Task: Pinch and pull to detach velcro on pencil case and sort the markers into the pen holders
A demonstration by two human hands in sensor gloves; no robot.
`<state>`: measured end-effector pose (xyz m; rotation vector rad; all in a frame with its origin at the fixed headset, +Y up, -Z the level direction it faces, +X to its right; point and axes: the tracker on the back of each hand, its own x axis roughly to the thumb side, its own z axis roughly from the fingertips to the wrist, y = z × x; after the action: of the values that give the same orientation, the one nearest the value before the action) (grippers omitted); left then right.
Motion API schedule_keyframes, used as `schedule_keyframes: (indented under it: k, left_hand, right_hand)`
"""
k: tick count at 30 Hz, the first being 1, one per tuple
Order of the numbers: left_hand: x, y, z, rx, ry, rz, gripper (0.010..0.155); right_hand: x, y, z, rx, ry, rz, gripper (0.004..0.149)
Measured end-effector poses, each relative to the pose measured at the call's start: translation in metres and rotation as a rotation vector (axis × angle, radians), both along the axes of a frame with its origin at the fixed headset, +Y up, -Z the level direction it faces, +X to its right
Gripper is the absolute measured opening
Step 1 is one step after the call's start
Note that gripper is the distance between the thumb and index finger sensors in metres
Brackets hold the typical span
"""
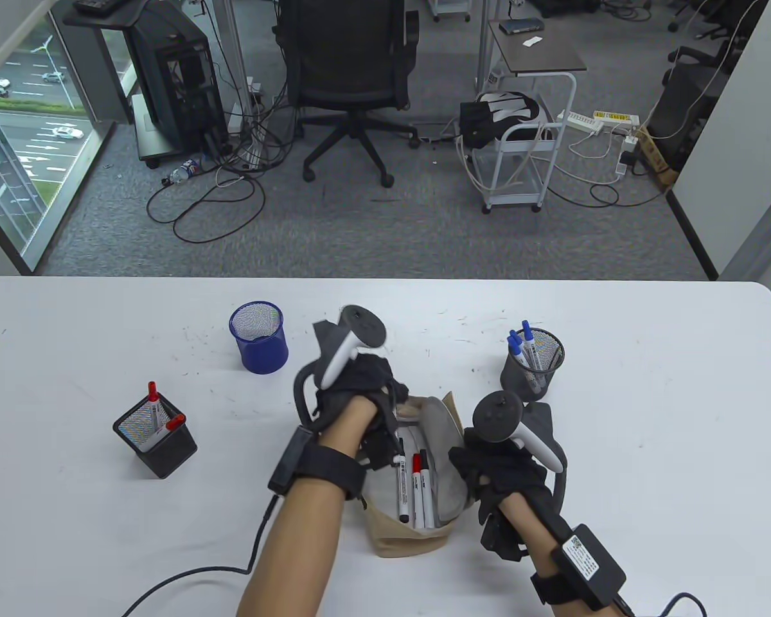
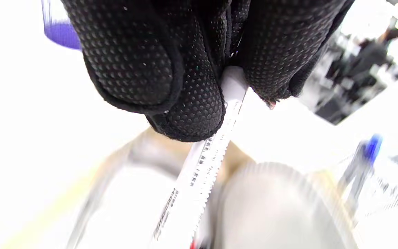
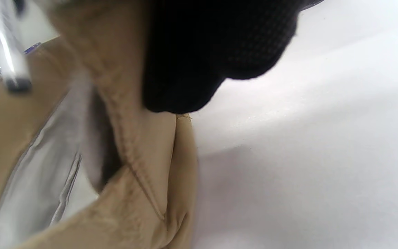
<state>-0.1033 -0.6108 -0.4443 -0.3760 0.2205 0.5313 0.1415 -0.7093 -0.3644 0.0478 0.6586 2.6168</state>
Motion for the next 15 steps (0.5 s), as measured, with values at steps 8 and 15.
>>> schedule_keyframes:
  k: [8, 15]
  left_hand:
    - [-0.103, 0.058, -0.032, 0.333, 0.278, 0.016, 0.051]
    - [-0.152, 0.028, -0.053, 0.359, 0.421, -0.066, 0.05]
  right_hand:
    - [0.0, 0.0, 0.0, 0.001, -0.002, 0.009, 0.058]
    - [-0.002, 0.001, 0.001, 0.011, 0.003, 0.019, 0.058]
